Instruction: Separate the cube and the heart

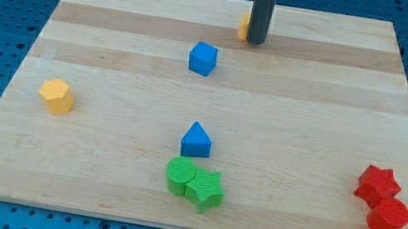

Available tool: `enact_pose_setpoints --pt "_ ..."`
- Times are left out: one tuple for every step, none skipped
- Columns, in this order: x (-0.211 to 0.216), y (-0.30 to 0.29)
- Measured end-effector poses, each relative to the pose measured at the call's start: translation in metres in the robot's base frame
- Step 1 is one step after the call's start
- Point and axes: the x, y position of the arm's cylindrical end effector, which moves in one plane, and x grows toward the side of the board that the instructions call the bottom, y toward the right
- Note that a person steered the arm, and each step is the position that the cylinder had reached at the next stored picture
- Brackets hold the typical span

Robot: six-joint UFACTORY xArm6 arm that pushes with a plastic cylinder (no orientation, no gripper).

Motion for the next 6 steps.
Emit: enact_pose_setpoints --pt "-0.013 -0.002" --pt "-0.020 -0.005" --pt "-0.024 -0.019" --pt "-0.027 -0.031" --pt "-0.029 -0.038" --pt "-0.029 -0.046"
